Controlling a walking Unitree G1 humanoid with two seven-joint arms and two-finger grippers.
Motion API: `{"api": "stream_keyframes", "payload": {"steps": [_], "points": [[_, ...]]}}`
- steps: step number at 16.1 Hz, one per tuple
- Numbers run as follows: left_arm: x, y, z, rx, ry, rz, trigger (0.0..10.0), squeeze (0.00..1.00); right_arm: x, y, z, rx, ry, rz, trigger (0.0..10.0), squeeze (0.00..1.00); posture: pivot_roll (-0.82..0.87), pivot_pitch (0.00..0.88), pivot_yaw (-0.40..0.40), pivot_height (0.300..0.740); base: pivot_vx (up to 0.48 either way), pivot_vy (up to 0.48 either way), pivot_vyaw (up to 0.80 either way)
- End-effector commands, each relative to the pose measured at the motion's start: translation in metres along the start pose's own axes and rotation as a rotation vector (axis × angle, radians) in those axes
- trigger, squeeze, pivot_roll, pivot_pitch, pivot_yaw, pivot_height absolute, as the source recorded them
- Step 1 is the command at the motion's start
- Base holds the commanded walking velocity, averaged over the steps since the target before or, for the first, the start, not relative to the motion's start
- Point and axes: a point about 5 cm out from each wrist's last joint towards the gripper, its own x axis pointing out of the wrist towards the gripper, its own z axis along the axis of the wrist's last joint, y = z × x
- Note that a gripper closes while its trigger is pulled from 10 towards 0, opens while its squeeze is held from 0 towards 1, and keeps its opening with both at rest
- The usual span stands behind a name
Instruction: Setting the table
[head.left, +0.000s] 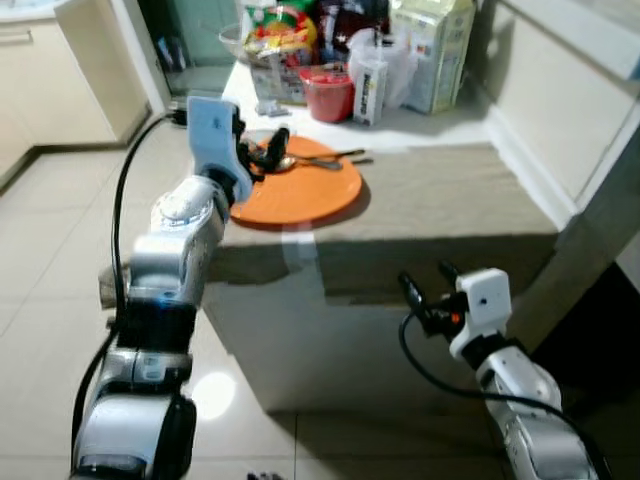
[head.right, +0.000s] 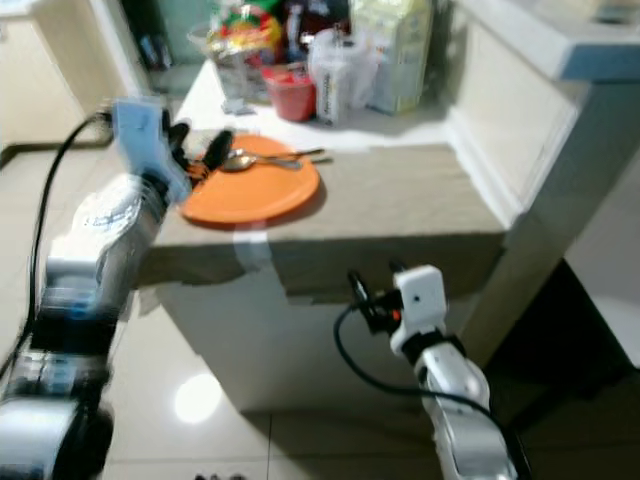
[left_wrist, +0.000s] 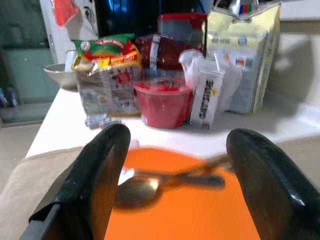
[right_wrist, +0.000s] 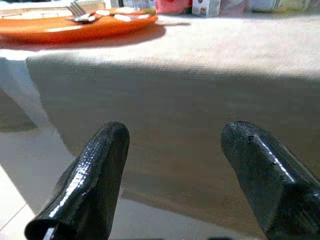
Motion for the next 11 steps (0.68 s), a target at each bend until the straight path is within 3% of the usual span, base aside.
{"api": "stream_keyframes", "payload": {"steps": [1, 3, 4, 6, 9, 11], "points": [[0.01, 0.002, 0.005, -0.023, -0.002, -0.012, 10.0, 0.0, -0.004, 0.0, 0.003, 0.0, -0.001, -0.008, 10.0, 0.0, -0.23, 0.0, 0.105, 0.74, 0.0, 0.0, 0.0], [0.025, -0.005, 0.017, -0.028, -0.003, -0.058, 10.0, 0.0, -0.016, -0.001, 0.0, 0.0, 0.017, -0.024, 10.0, 0.0, -0.26, 0.018, 0.119, 0.74, 0.0, 0.0, 0.0], [0.038, -0.014, 0.028, -0.012, 0.012, -0.142, 10.0, 0.0, -0.025, 0.0, -0.003, 0.005, 0.033, -0.042, 10.0, 0.0, -0.28, 0.034, 0.132, 0.74, 0.0, 0.0, 0.0], [0.051, -0.013, 0.041, 0.01, 0.037, -0.165, 10.0, 0.0, -0.038, 0.001, -0.007, 0.013, 0.053, -0.07, 10.0, 0.0, -0.3, 0.056, 0.157, 0.74, 0.0, 0.0, 0.0], [0.057, -0.01, 0.048, 0.059, 0.072, -0.182, 10.0, 0.0, -0.051, 0.002, -0.009, 0.022, 0.074, -0.105, 10.0, 0.0, -0.33, 0.088, 0.182, 0.74, 0.0, 0.0, 0.0], [0.06, -0.004, 0.045, 0.175, 0.135, -0.14, 10.0, 0.0, -0.069, 0.007, -0.012, 0.028, 0.109, -0.131, 10.0, 0.0, -0.36, 0.138, 0.205, 0.74, 0.0, 0.0, 0.0]]}}
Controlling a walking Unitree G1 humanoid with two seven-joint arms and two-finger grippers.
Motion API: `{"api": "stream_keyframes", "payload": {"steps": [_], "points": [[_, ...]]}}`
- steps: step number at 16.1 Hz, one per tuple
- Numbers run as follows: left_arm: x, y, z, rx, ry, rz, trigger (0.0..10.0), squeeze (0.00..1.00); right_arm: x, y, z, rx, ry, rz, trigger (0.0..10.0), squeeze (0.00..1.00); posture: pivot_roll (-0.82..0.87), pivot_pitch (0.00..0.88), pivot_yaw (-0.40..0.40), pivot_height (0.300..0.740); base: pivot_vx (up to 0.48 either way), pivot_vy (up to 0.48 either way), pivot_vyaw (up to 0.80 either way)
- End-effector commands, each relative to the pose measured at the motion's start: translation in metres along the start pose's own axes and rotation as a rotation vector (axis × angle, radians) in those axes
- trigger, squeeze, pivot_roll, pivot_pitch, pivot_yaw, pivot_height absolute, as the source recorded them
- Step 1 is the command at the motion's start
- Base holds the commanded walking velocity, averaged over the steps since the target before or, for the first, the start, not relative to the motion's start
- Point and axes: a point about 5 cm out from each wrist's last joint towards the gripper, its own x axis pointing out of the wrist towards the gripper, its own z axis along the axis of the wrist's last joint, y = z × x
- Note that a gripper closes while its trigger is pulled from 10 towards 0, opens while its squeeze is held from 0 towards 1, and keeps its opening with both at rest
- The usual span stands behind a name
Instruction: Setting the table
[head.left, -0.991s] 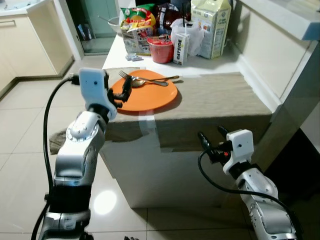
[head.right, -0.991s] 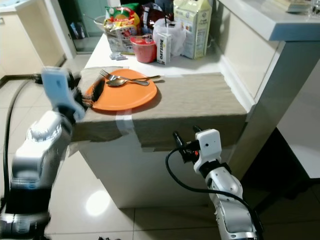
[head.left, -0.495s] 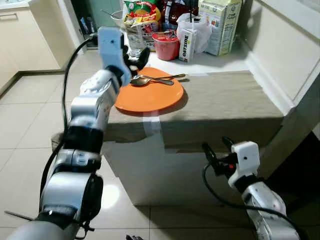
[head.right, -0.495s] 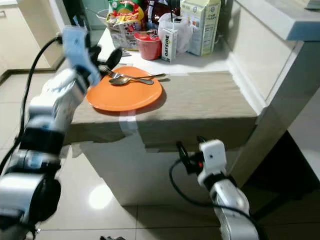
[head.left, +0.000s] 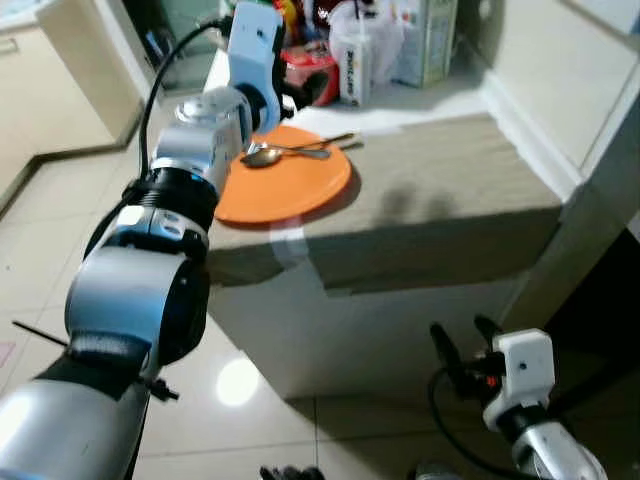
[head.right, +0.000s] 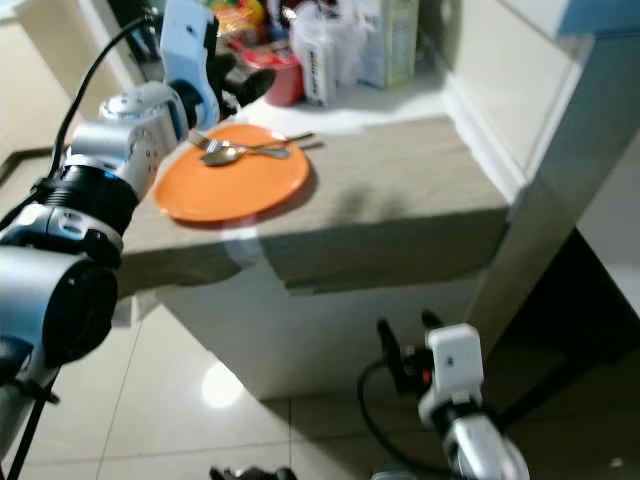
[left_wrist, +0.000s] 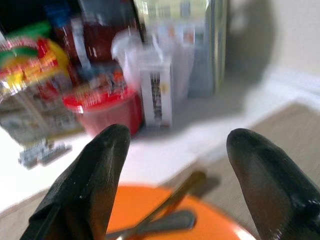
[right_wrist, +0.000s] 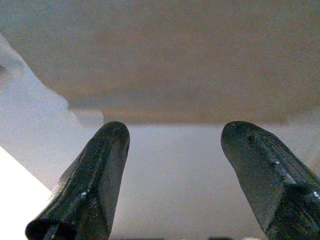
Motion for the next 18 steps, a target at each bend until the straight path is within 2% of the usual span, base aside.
{"api": "stream_keyframes", "payload": {"steps": [1, 2, 3, 5, 7, 9, 11, 12, 15, 18], "points": [[-0.002, 0.009, 0.002, 0.038, 0.025, 0.038, 10.0, 0.0, -0.001, 0.002, 0.005, -0.004, -0.012, 0.004, 10.0, 0.0, -0.36, 0.139, 0.204, 0.74, 0.0, 0.0, 0.0], [-0.002, 0.012, -0.004, 0.0, 0.059, 0.078, 10.0, 0.0, -0.004, 0.0, 0.005, -0.005, -0.003, -0.005, 10.0, 0.0, -0.36, 0.148, 0.202, 0.74, 0.0, 0.0, 0.0], [-0.004, 0.019, -0.008, -0.07, 0.075, 0.163, 10.0, 0.0, -0.01, -0.002, 0.005, -0.01, 0.013, -0.01, 10.0, 0.0, -0.37, 0.161, 0.193, 0.74, 0.0, 0.0, 0.0], [-0.005, 0.024, -0.007, -0.134, 0.053, 0.217, 10.0, 0.0, -0.015, -0.002, 0.005, -0.017, 0.027, -0.011, 10.0, 0.0, -0.38, 0.17, 0.182, 0.74, 0.0, 0.0, 0.0], [-0.004, 0.023, -0.005, -0.142, 0.031, 0.213, 10.0, 0.0, -0.018, -0.005, 0.007, -0.025, 0.034, -0.015, 10.0, 0.0, -0.39, 0.177, 0.175, 0.74, 0.0, 0.0, 0.0], [-0.005, 0.025, -0.011, -0.158, 0.051, 0.237, 10.0, 0.0, -0.022, -0.007, 0.008, -0.03, 0.044, -0.019, 10.0, 0.0, -0.4, 0.186, 0.172, 0.74, 0.0, 0.0, 0.0], [-0.007, 0.028, -0.018, -0.245, 0.07, 0.29, 10.0, 0.0, -0.027, -0.007, 0.008, -0.031, 0.055, -0.022, 10.0, 0.0, -0.4, 0.196, 0.17, 0.74, 0.0, 0.0, 0.0], [-0.007, 0.028, -0.019, -0.255, 0.072, 0.296, 10.0, 0.0, -0.027, -0.006, 0.008, -0.031, 0.056, -0.022, 10.0, 0.0, -0.4, 0.198, 0.17, 0.74, 0.0, 0.0, 0.0], [-0.003, 0.019, -0.023, -0.354, 0.062, 0.294, 10.0, 0.0, -0.03, -0.005, 0.009, -0.027, 0.065, -0.018, 10.0, 0.0, -0.41, 0.216, 0.165, 0.74, 0.0, 0.0, 0.0], [-0.002, 0.016, -0.029, -0.356, 0.074, 0.297, 10.0, 0.0, -0.03, -0.005, 0.009, -0.028, 0.072, -0.015, 10.0, 0.0, -0.41, 0.223, 0.164, 0.74, 0.0, 0.0, 0.0]]}}
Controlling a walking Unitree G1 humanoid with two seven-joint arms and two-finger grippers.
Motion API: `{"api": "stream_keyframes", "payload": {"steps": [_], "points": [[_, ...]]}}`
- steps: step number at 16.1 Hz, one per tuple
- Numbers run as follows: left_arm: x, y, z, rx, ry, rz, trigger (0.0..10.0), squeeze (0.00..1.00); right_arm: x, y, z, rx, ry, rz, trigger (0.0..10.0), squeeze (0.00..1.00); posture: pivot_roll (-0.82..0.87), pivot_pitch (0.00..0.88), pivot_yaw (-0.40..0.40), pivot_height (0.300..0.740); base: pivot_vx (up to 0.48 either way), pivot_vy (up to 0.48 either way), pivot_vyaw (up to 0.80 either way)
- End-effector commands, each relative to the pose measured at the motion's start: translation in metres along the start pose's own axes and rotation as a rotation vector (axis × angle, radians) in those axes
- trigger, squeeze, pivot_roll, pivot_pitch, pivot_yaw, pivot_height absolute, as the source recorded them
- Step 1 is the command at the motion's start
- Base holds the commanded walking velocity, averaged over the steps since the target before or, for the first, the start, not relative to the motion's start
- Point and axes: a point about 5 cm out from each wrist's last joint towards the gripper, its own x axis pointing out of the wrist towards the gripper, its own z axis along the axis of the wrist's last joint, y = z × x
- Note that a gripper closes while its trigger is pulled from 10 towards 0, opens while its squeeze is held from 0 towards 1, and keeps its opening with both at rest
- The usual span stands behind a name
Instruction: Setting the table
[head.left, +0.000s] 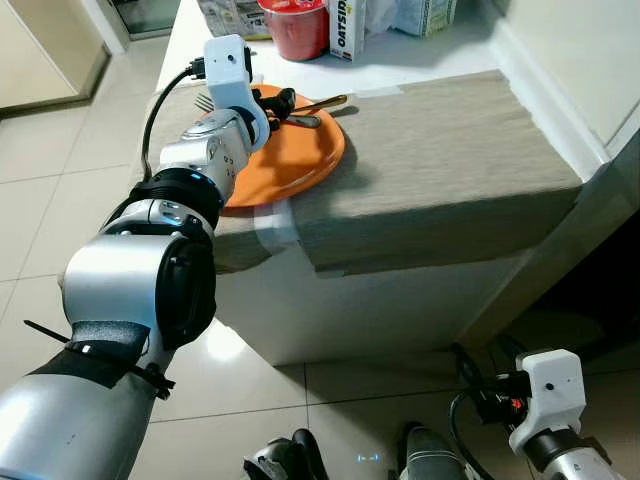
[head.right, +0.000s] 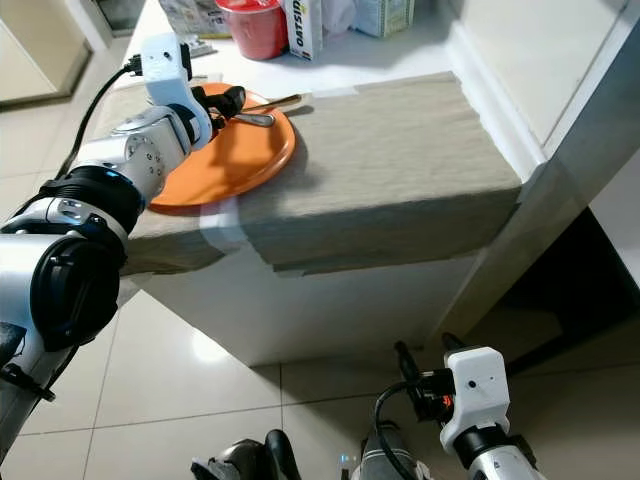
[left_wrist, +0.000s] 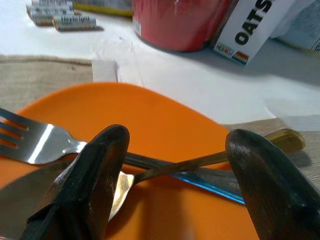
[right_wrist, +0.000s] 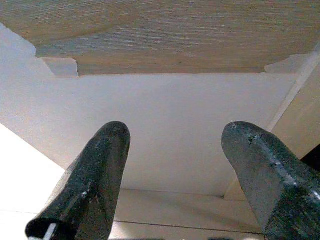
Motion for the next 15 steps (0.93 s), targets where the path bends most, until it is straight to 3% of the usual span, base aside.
{"api": "stream_keyframes", "payload": {"steps": [1, 10, 15], "points": [[-0.001, 0.006, -0.005, -0.011, 0.021, 0.027, 10.0, 0.0, -0.003, 0.003, 0.001, 0.008, 0.01, 0.009, 10.0, 0.0, -0.41, 0.223, 0.165, 0.74, 0.0, 0.0, 0.0], [-0.002, 0.013, -0.03, 0.06, 0.147, 0.065, 10.0, 0.0, 0.001, 0.009, -0.002, 0.017, 0.023, 0.03, 10.0, 0.0, -0.38, 0.219, 0.174, 0.74, 0.0, 0.0, 0.0], [-0.004, 0.01, -0.047, 0.156, 0.255, 0.008, 10.0, 0.0, 0.003, 0.01, -0.003, 0.019, 0.028, 0.036, 10.0, 0.0, -0.37, 0.209, 0.176, 0.74, 0.0, 0.0, 0.0]]}}
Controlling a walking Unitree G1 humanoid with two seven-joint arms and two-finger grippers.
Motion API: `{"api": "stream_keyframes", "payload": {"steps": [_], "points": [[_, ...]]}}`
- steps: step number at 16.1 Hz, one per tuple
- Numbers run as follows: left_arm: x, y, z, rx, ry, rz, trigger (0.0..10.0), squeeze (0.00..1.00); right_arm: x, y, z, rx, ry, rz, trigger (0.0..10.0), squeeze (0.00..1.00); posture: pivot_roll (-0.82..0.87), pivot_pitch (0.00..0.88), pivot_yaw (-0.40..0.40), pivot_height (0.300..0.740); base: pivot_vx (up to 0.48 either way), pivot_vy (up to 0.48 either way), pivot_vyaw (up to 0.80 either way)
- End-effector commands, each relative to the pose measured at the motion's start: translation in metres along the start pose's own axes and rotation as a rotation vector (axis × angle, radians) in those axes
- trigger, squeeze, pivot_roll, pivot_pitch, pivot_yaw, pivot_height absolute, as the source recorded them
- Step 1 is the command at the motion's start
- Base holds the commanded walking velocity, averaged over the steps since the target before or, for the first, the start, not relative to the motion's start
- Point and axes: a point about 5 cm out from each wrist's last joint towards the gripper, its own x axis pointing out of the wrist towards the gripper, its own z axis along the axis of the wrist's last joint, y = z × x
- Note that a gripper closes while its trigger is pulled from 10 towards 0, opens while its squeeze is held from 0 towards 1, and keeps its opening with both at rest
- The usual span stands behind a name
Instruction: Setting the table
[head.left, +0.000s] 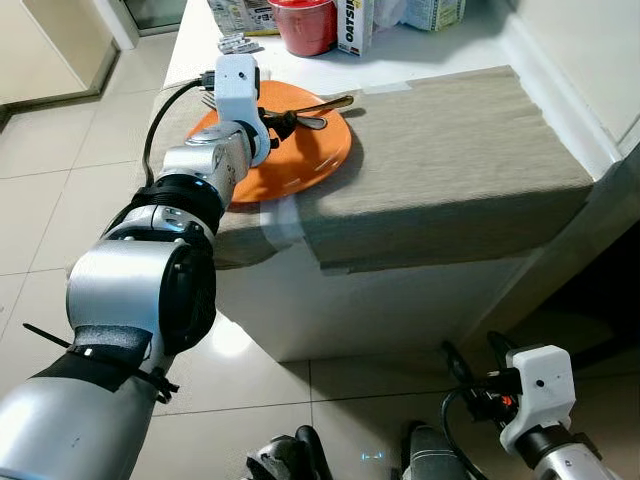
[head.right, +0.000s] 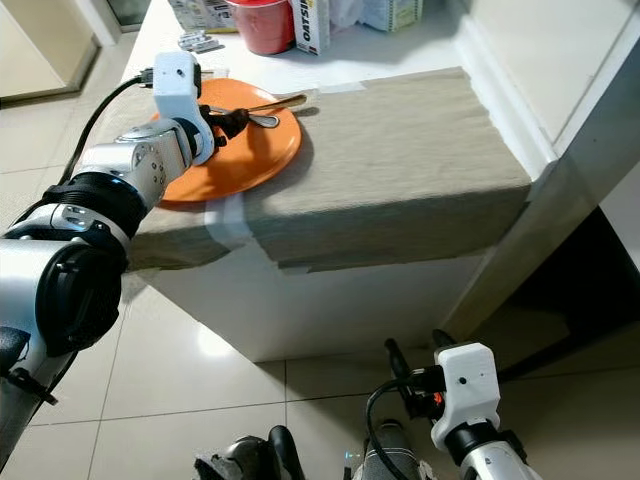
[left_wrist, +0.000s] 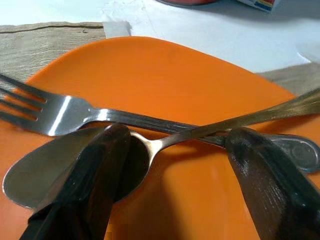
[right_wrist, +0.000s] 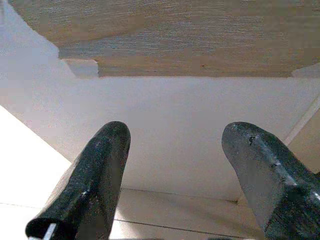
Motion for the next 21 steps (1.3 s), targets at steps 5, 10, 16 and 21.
{"api": "stream_keyframes", "payload": {"steps": [5, 10, 16, 21], "points": [[-0.001, 0.004, -0.032, 0.05, 0.173, -0.057, 10.0, 0.0, 0.003, 0.005, -0.007, 0.013, 0.032, 0.019, 10.0, 0.0, -0.34, 0.205, 0.175, 0.74, 0.0, 0.0, 0.0], [-0.003, 0.007, -0.048, 0.046, 0.251, -0.102, 10.0, 0.0, 0.008, 0.008, -0.01, 0.016, 0.039, 0.038, 10.0, 0.0, -0.3, 0.207, 0.171, 0.74, 0.0, 0.0, 0.0], [-0.008, 0.001, -0.077, 0.031, 0.386, -0.186, 10.0, 0.0, 0.011, 0.01, -0.013, 0.024, 0.038, 0.04, 10.0, 0.0, -0.27, 0.201, 0.181, 0.74, 0.0, 0.0, 0.0], [-0.025, 0.01, -0.113, -0.014, 0.501, -0.193, 10.0, 0.0, 0.019, 0.011, -0.016, 0.028, 0.037, 0.053, 10.0, 0.0, -0.24, 0.189, 0.184, 0.74, 0.0, 0.0, 0.0]]}}
